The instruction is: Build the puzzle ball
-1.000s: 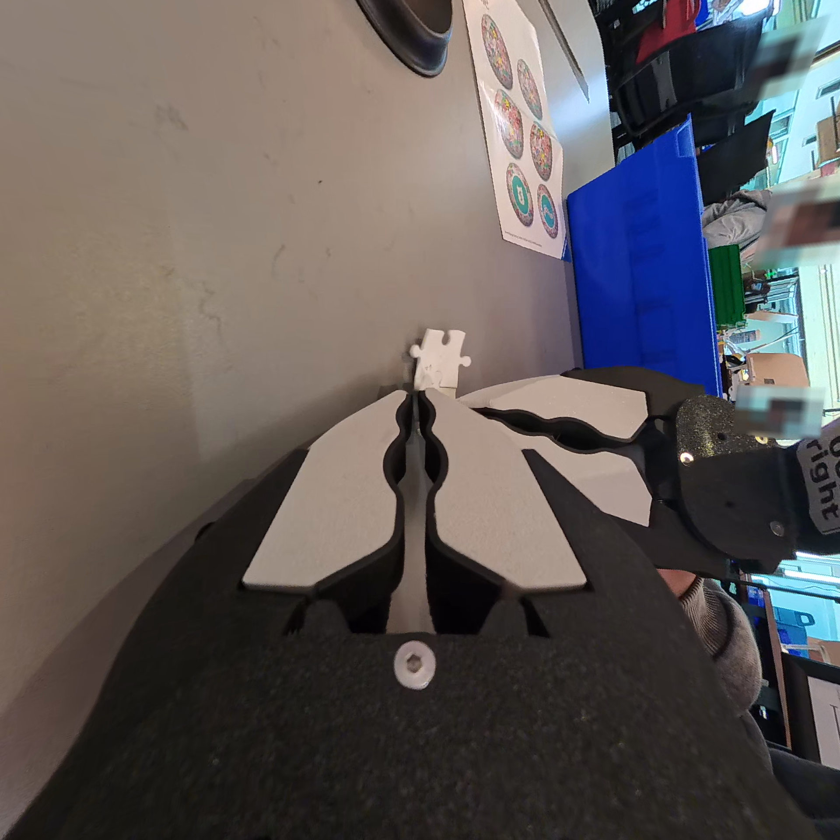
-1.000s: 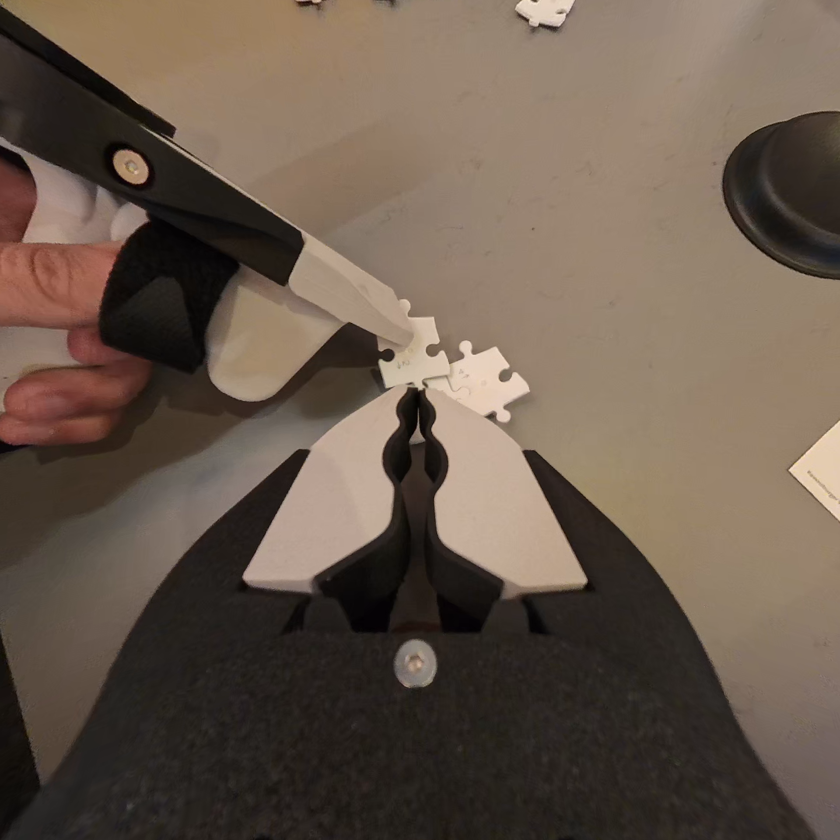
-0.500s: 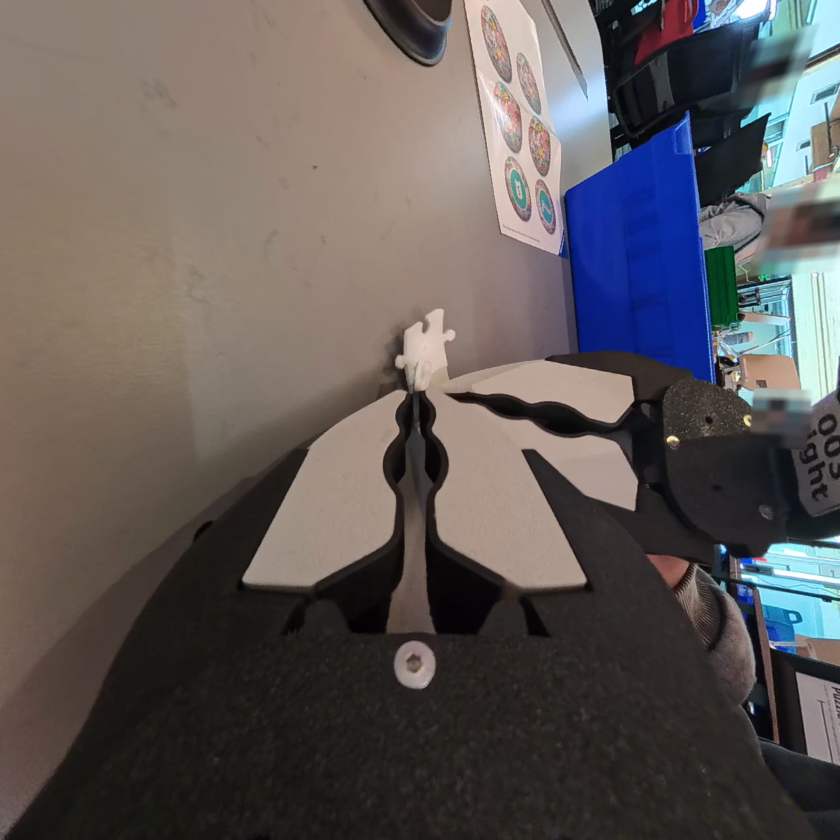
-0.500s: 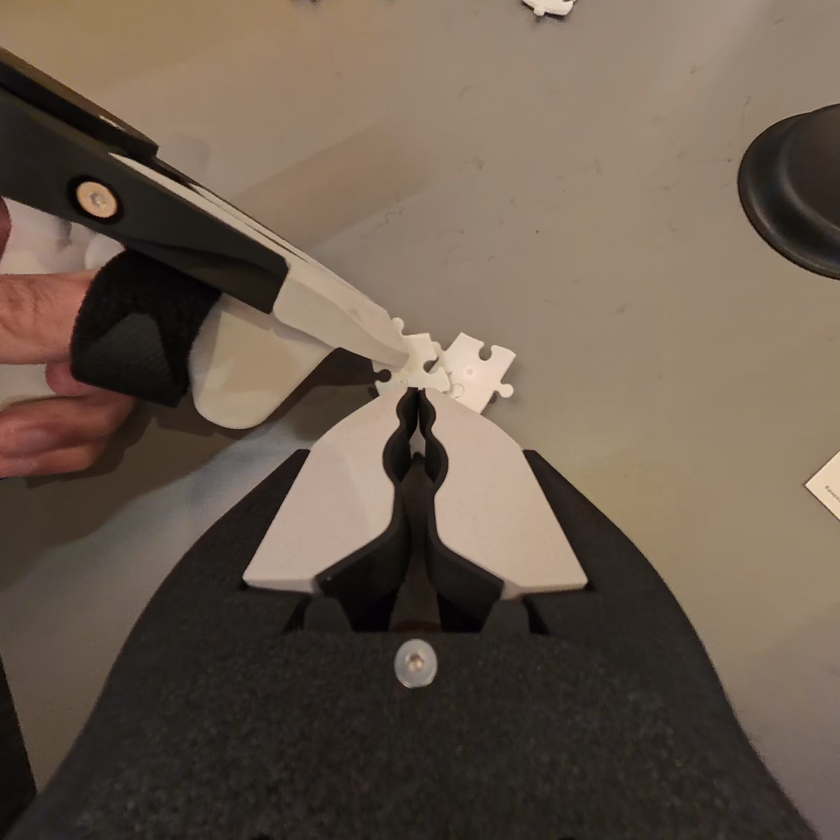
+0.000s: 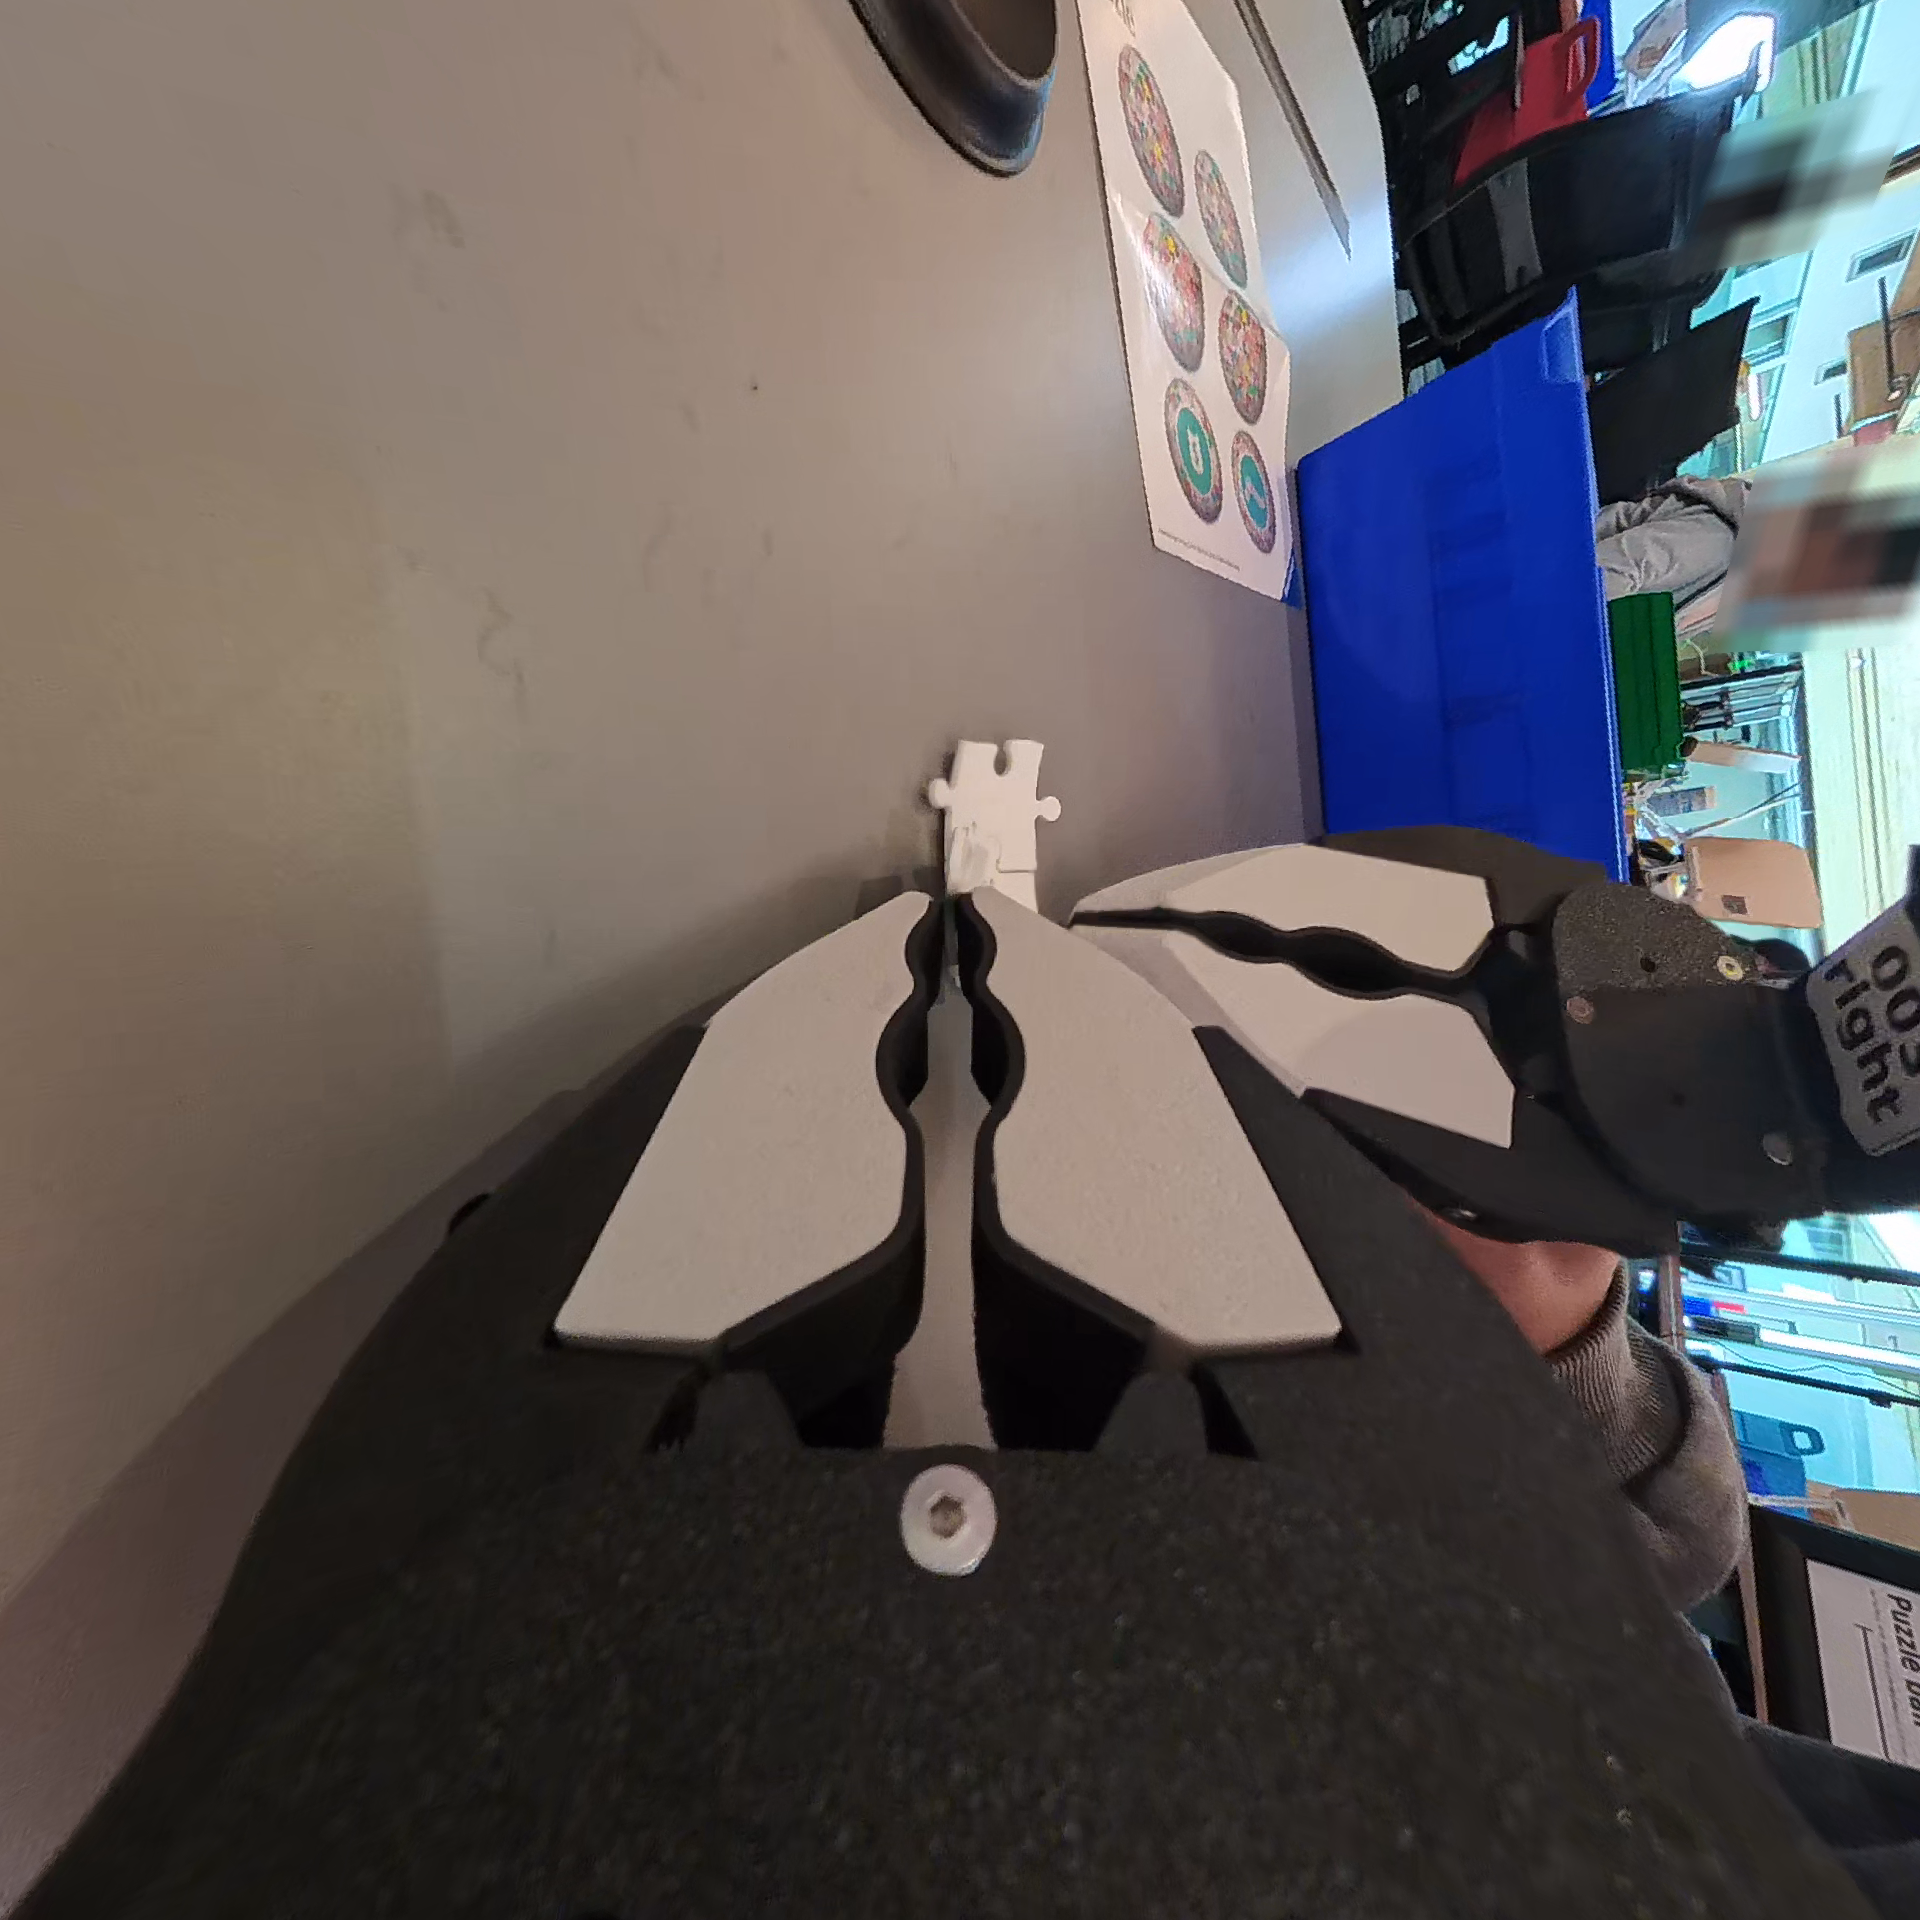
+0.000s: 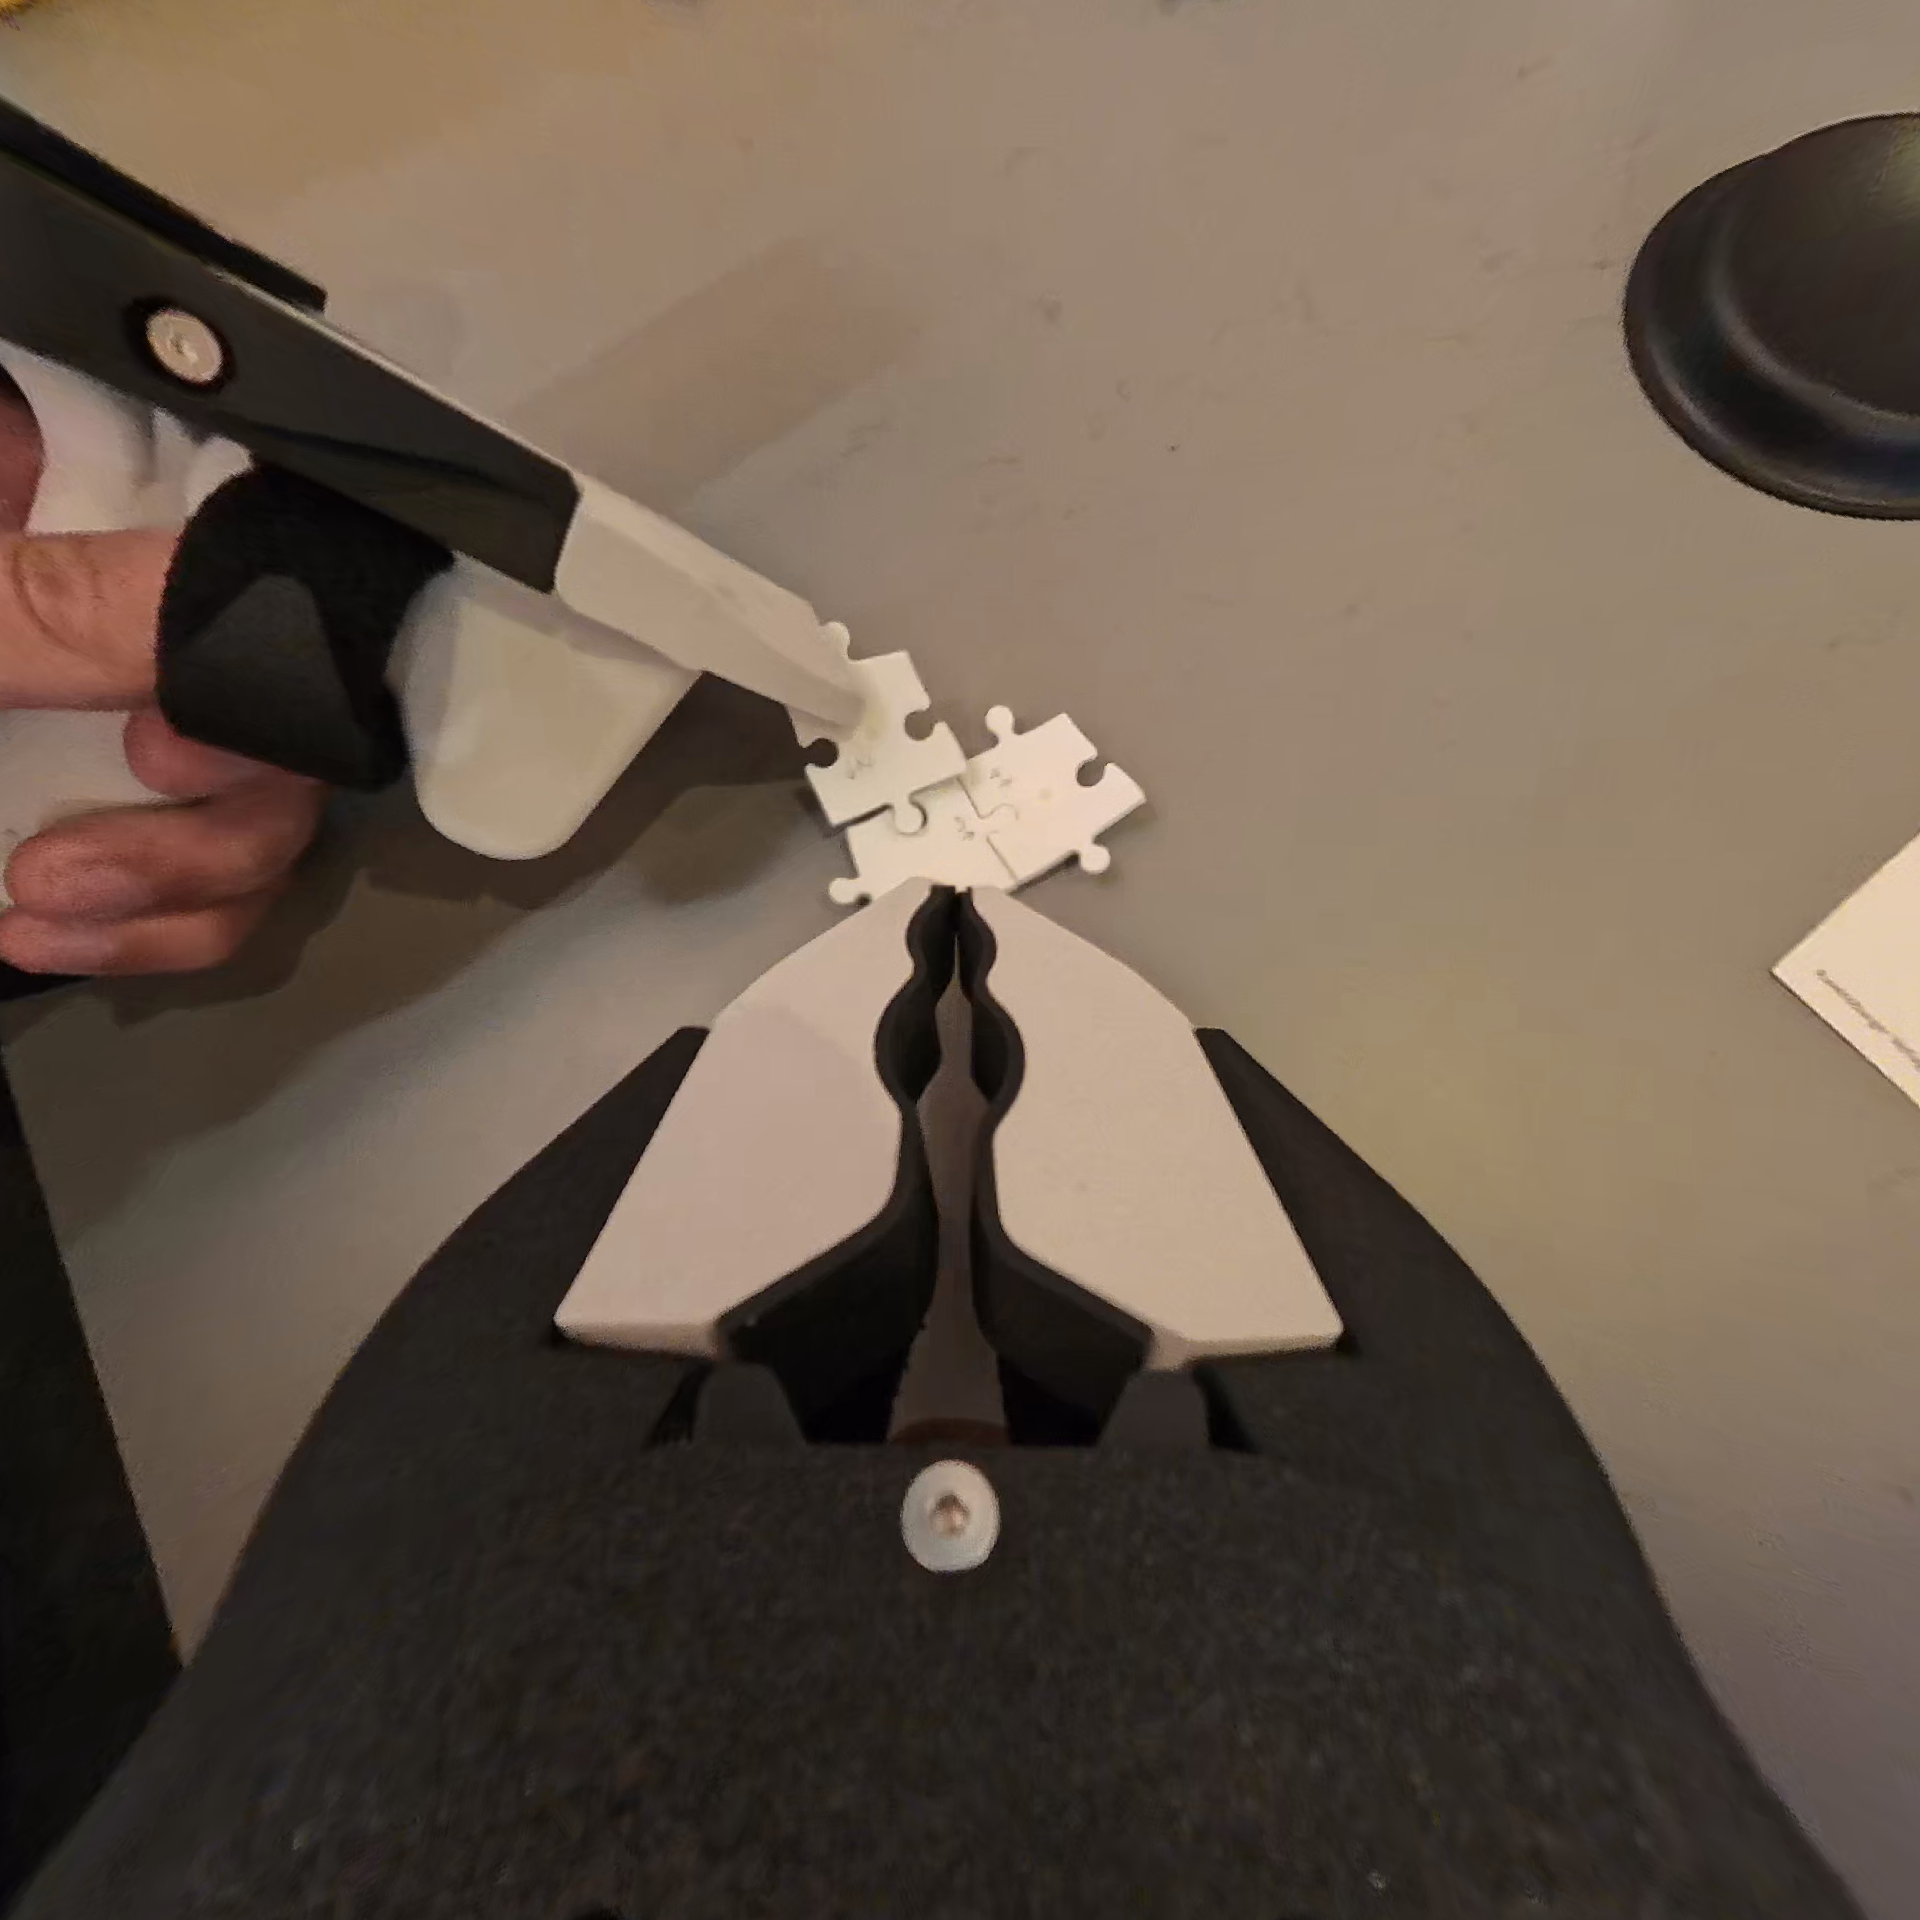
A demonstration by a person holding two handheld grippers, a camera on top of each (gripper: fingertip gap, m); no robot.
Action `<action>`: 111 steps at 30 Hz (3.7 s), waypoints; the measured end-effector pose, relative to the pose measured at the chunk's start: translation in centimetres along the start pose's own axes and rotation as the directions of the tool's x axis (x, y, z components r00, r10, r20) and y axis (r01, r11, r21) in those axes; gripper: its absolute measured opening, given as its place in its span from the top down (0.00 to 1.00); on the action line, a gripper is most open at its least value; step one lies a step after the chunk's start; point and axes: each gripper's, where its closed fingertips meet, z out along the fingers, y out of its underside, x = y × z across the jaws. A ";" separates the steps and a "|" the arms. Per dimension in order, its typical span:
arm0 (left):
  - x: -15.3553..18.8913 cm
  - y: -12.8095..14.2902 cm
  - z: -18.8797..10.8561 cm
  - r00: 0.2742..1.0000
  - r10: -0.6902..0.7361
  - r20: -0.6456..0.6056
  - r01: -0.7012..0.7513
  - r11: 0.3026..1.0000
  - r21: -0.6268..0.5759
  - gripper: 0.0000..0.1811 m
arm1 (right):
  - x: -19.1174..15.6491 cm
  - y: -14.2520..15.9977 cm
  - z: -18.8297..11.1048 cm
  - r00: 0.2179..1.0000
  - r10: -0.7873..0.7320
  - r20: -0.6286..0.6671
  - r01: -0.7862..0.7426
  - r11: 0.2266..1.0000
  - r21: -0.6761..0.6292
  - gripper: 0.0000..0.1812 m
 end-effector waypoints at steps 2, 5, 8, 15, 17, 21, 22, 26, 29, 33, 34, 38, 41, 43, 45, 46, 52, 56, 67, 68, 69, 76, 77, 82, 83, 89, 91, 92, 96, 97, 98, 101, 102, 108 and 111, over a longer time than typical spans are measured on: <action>-0.1 0.0 0.0 1.000 0.004 0.009 -0.004 1.000 -0.004 0.99 | -0.2 0.0 0.4 1.000 -0.014 0.003 0.014 1.000 -0.009 1.00; -0.2 0.1 0.0 1.000 0.001 0.017 -0.001 1.000 -0.002 0.99 | -0.5 -0.6 0.7 1.000 -0.017 0.019 0.017 1.000 0.005 1.00; -0.2 0.2 0.0 1.000 -0.004 0.017 0.004 1.000 -0.004 0.99 | -0.9 -0.9 1.4 0.999 -0.046 0.028 0.046 0.999 -0.010 1.00; -0.1 0.4 0.0 1.000 -0.028 0.009 0.028 1.000 -0.005 0.99 | -0.8 -1.2 2.3 0.997 -0.077 0.017 0.078 0.996 -0.032 1.00; -0.1 0.5 -0.1 0.999 -0.037 0.004 0.037 0.999 -0.005 0.99 | -0.8 -1.2 2.4 0.997 -0.078 0.019 0.078 0.997 -0.025 1.00; 0.4 1.0 -0.4 0.998 -0.060 -0.025 0.059 0.998 -0.016 0.97 | -0.6 -1.2 2.4 0.997 -0.077 0.008 0.077 0.997 -0.020 1.00; 0.5 1.2 -0.5 0.998 -0.061 -0.033 0.060 0.998 -0.022 0.97 | -0.5 -1.1 2.5 0.997 -0.074 0.004 0.074 0.997 -0.028 1.00; 0.8 1.8 -0.5 0.998 -0.049 -0.040 0.048 0.998 -0.036 0.97 | -0.4 -1.0 2.4 0.998 -0.052 0.017 0.053 0.998 -0.026 1.00; 0.7 1.9 -0.6 0.998 -0.048 -0.040 0.046 0.998 -0.038 0.99 | 0.5 -1.2 1.5 0.999 -0.050 -0.015 0.049 0.999 -0.010 1.00; 0.7 1.9 -0.6 0.997 -0.057 -0.045 0.055 0.998 -0.041 0.99 | 1.8 -0.5 0.1 0.999 0.007 -0.039 -0.007 1.000 0.000 1.00; 0.7 1.9 -0.6 0.997 -0.057 -0.045 0.055 0.998 -0.044 0.99 | 1.9 -0.4 -0.2 0.999 0.019 -0.046 -0.018 1.000 0.015 1.00; 0.8 2.0 -0.7 0.996 -0.066 -0.057 0.063 0.997 -0.046 0.99 | 2.6 0.4 -0.1 0.995 0.054 -0.084 -0.055 0.998 -0.013 1.00; 0.7 2.0 -0.8 0.996 -0.064 -0.057 0.062 0.997 -0.047 0.99 | 2.5 0.3 0.3 0.994 0.066 -0.086 -0.068 0.997 -0.019 1.00; 0.5 1.8 -0.9 0.996 -0.070 -0.054 0.068 0.997 -0.043 0.99 | 2.6 0.2 0.4 0.993 0.059 -0.103 -0.062 0.998 -0.018 1.00; 0.2 1.5 -1.1 0.996 -0.071 -0.048 0.070 0.997 -0.037 0.99 | 2.8 -0.4 0.4 0.992 0.047 -0.119 -0.046 0.999 0.009 1.00; 0.1 1.3 -1.2 0.996 -0.073 -0.047 0.072 0.997 -0.033 0.99 | 2.9 -0.7 0.4 0.992 0.042 -0.116 -0.041 0.999 0.014 1.00; -0.4 0.3 -2.4 0.995 -0.080 -0.062 0.080 0.997 -0.016 0.99 | 1.5 -1.6 1.2 0.998 0.066 0.008 -0.066 0.998 0.014 0.93; -0.7 -0.2 -3.4 0.996 -0.055 -0.070 0.053 0.998 -0.026 0.99 | 0.3 -0.4 1.1 0.995 0.095 0.016 -0.095 0.995 -0.005 0.85; -0.7 -1.7 -3.8 0.985 0.062 -0.160 -0.087 0.985 -0.150 0.99 | -2.5 -0.6 1.5 0.998 0.040 0.052 -0.040 0.999 0.000 0.87; -0.8 -1.9 -3.8 0.985 0.068 -0.160 -0.093 0.984 -0.154 0.99 | -2.2 -0.5 1.3 0.998 0.045 0.047 -0.045 0.999 0.000 0.87; -1.0 -2.0 -3.7 0.985 0.074 -0.158 -0.100 0.982 -0.160 0.99 | -1.9 -0.3 1.1 0.998 0.051 0.045 -0.051 0.999 -0.004 0.87; -1.3 -2.2 -2.7 0.980 0.114 -0.162 -0.151 0.960 -0.234 0.99 | -1.2 -0.8 0.3 0.998 0.062 0.032 -0.063 0.998 0.020 0.89; -1.2 -2.2 -2.6 0.979 0.120 -0.163 -0.158 0.957 -0.243 0.99 | -1.5 -1.0 0.5 0.997 0.058 0.044 -0.059 0.998 0.024 0.90; -1.0 -2.0 -2.1 0.977 0.130 -0.168 -0.174 0.943 -0.284 0.99 | -1.2 -0.3 1.5 0.999 0.033 0.019 -0.033 0.999 -0.017 0.92; -1.1 -1.9 -2.0 0.978 0.130 -0.162 -0.173 0.940 -0.293 0.99 | -1.1 -0.3 1.6 0.999 0.037 0.023 -0.036 0.999 -0.019 0.92; -1.3 -1.9 -1.9 0.981 0.116 -0.156 -0.159 0.941 -0.300 0.99 | -0.9 -0.3 1.6 1.000 0.025 0.017 -0.025 0.999 -0.021 0.94; -1.1 -1.9 -2.0 0.980 0.121 -0.159 -0.165 0.941 -0.296 0.99 | -0.8 -0.3 1.6 1.000 0.022 0.015 -0.022 1.000 -0.020 0.94; -1.0 -1.8 -2.1 0.979 0.126 -0.162 -0.170 0.939 -0.300 0.99 | -0.8 -0.3 1.6 1.000 0.021 0.016 -0.020 1.000 -0.021 0.94; -0.9 -1.4 -2.5 0.975 0.151 -0.160 -0.195 0.930 -0.310 0.99 | -0.7 -0.3 1.6 1.000 0.017 0.015 -0.017 1.000 -0.021 0.94; -0.8 -1.3 -2.6 0.975 0.153 -0.161 -0.197 0.929 -0.313 0.99 | -0.7 -0.3 1.6 1.000 0.015 0.017 -0.015 1.000 -0.021 0.94; -0.8 -1.2 -2.6 0.975 0.152 -0.163 -0.197 0.928 -0.315 0.99 | -0.6 -0.3 1.6 1.000 0.011 0.017 -0.011 1.000 -0.023 0.94; -0.8 -0.9 -2.6 0.975 0.145 -0.169 -0.194 0.924 -0.329 0.99 | -0.6 -0.4 1.7 1.000 -0.001 0.016 0.001 1.000 -0.030 0.94; -0.8 -0.9 -2.6 0.975 0.142 -0.171 -0.193 0.923 -0.333 0.99 | -0.6 -0.4 1.7 1.000 -0.004 0.016 0.004 0.999 -0.033 0.94; -0.8 0.3 -2.4 0.974 0.129 -0.186 -0.193 0.900 -0.390 0.99 | -0.7 -0.4 1.6 1.000 -0.017 0.017 0.017 0.999 -0.031 0.94; -0.6 0.7 -2.3 0.974 0.113 -0.199 -0.187 0.894 -0.408 0.99 | -0.9 -1.1 1.0 0.999 -0.050 0.008 0.050 0.999 0.009 0.96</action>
